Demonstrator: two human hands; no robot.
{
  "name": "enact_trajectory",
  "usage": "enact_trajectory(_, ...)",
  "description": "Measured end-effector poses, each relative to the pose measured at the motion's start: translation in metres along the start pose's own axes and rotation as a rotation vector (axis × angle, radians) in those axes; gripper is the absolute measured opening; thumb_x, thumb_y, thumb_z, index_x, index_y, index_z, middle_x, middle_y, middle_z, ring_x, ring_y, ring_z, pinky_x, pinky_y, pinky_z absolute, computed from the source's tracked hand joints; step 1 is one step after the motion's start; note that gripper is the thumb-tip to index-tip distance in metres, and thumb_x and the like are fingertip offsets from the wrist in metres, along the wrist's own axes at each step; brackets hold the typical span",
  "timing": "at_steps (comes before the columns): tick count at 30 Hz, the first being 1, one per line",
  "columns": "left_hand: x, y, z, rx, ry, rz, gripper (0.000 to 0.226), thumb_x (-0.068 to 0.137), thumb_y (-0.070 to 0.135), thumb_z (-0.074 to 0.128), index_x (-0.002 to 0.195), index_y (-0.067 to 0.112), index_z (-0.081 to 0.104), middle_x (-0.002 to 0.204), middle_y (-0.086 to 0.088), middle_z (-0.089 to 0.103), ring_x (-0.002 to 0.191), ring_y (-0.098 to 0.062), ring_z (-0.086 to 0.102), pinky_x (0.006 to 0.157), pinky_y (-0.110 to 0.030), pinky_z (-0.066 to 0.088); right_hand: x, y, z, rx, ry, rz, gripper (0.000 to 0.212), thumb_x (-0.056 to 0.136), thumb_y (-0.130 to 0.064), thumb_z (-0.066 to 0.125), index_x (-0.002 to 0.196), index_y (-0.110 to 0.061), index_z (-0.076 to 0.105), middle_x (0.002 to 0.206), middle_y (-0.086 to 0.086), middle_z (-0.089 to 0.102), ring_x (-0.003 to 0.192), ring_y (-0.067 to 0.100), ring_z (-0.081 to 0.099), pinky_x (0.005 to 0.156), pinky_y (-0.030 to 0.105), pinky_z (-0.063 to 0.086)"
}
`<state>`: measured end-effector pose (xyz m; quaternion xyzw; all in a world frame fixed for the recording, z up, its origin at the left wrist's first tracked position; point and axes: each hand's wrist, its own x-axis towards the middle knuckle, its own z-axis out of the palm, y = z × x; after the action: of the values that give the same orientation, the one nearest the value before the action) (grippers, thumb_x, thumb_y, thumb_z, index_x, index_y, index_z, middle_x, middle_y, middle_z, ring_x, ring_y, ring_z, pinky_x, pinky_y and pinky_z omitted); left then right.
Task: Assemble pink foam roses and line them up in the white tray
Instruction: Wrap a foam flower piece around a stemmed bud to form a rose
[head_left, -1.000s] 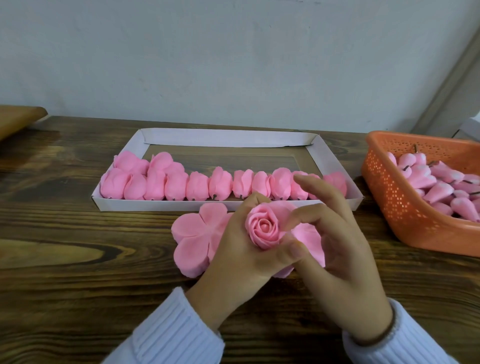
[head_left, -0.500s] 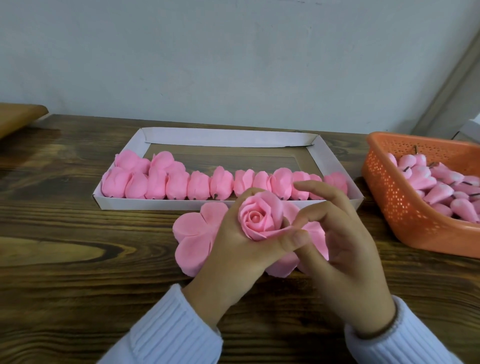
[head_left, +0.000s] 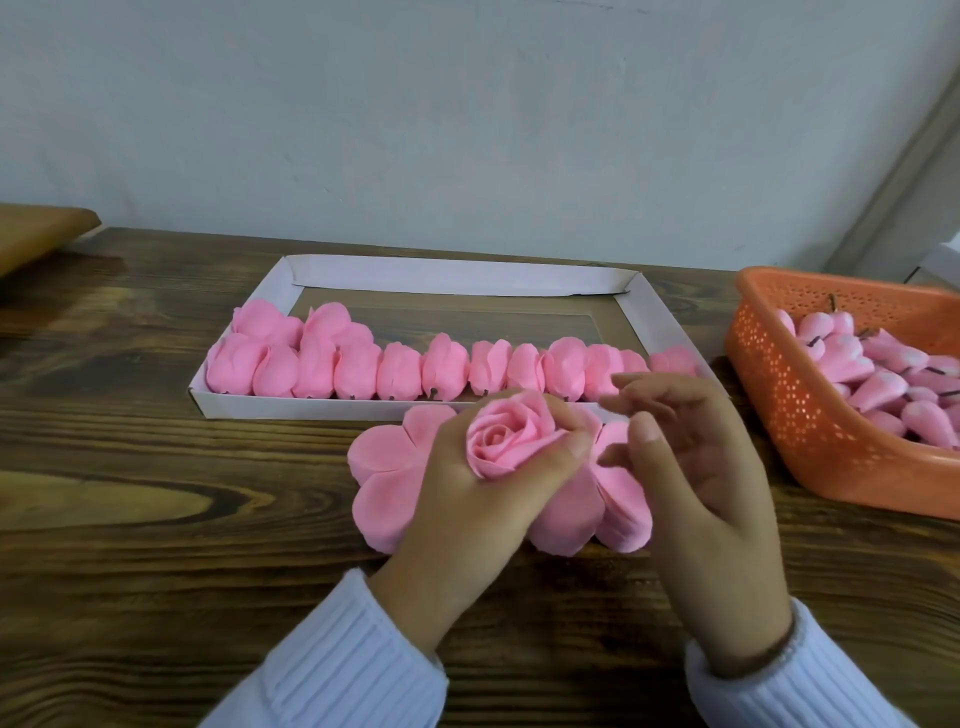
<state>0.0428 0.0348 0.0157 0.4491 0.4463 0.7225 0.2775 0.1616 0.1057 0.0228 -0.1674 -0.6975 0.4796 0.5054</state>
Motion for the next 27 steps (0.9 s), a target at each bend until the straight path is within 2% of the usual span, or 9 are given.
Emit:
enact_trajectory(4,0.002,0.003,0.001,-0.053,0.058,0.071,0.008,0.073,0.025,0.064,0.073,0.031,0.07,0.081,0.01,0.068,0.081,-0.004,0.064,0.071,-0.018,0.051,-0.003,-0.003,0.005,0.112,-0.108,0.281,0.021,0.09,-0.022,0.045,0.085,-0.01,0.062,0.079,0.005,0.067,0.061,0.018,0.062,0.04,0.021,0.038)
enact_trajectory(6,0.001,0.003,0.003,-0.066,0.047,0.066,0.007,0.072,0.025,0.067,0.072,0.032,0.067,0.082,0.009,0.069,0.078,-0.006,0.065,0.066,-0.023,0.054,-0.006,-0.002,0.008,0.214,-0.22,0.396,0.022,0.089,-0.023,0.046,0.088,-0.008,0.063,0.067,0.004,0.063,0.05,0.013,0.055,0.035,0.017,0.031)
enact_trajectory(9,0.001,0.001,0.005,-0.039,0.069,0.025,0.011,0.069,0.024,0.071,0.072,0.031,0.063,0.079,0.005,0.068,0.072,-0.014,0.066,0.058,-0.037,0.057,-0.01,-0.001,0.012,0.253,-0.282,0.432,0.023,0.089,-0.024,0.051,0.106,-0.015,0.063,0.062,0.006,0.06,0.049,0.017,0.051,0.037,0.016,0.029)
enact_trajectory(11,0.0,-0.001,0.005,-0.003,0.107,0.024,0.013,0.068,0.021,0.073,0.075,0.024,0.063,0.075,0.002,0.066,0.071,-0.013,0.065,0.06,-0.031,0.056,-0.01,0.0,0.013,0.257,-0.232,0.41,0.017,0.087,-0.024,0.054,0.1,-0.021,0.064,0.063,0.005,0.058,0.051,0.017,0.047,0.04,0.018,0.033)
enact_trajectory(13,0.001,-0.001,0.004,0.058,0.127,0.052,0.022,0.068,0.018,0.076,0.079,0.011,0.059,0.075,-0.003,0.066,0.071,-0.015,0.065,0.062,-0.025,0.055,-0.01,-0.002,0.013,0.233,-0.131,0.276,0.017,0.084,-0.015,0.056,0.093,-0.027,0.064,0.067,-0.003,0.055,0.055,0.01,0.046,0.048,0.017,0.037)
enact_trajectory(16,0.0,-0.001,0.005,0.17,0.09,0.102,0.028,0.068,0.026,0.075,0.079,0.01,0.054,0.074,-0.009,0.061,0.067,-0.019,0.06,0.062,-0.028,0.053,-0.005,-0.005,0.005,0.144,-0.119,0.058,0.044,0.076,0.002,0.05,0.092,-0.036,0.066,0.082,-0.008,0.054,0.069,0.01,0.046,0.061,0.019,0.039)
enact_trajectory(19,-0.003,-0.003,0.008,0.119,-0.026,0.058,0.027,0.068,0.022,0.074,0.077,0.014,0.05,0.069,-0.005,0.052,0.064,-0.022,0.05,0.059,-0.037,0.046,0.003,-0.006,0.0,-0.034,-0.235,0.02,0.059,0.06,0.011,0.047,0.078,-0.04,0.07,0.106,-0.002,0.052,0.091,-0.001,0.05,0.067,0.013,0.039)
enact_trajectory(24,-0.004,-0.007,0.009,0.083,-0.076,0.021,0.029,0.066,0.019,0.072,0.078,0.007,0.048,0.071,-0.02,0.05,0.064,-0.039,0.048,0.053,-0.049,0.043,-0.005,-0.011,-0.001,-0.155,-0.294,-0.056,0.032,0.061,0.006,0.048,0.072,-0.022,0.06,0.127,0.001,0.049,0.113,0.006,0.048,0.086,0.019,0.041)
enact_trajectory(27,-0.003,-0.005,0.01,0.035,-0.062,-0.027,0.028,0.063,0.022,0.073,0.078,0.011,0.052,0.073,-0.02,0.05,0.067,-0.038,0.05,0.057,-0.05,0.045,-0.001,-0.007,-0.002,-0.103,-0.325,-0.117,0.037,0.061,0.006,0.054,0.074,-0.028,0.063,0.134,-0.011,0.048,0.119,0.008,0.048,0.086,0.019,0.041)
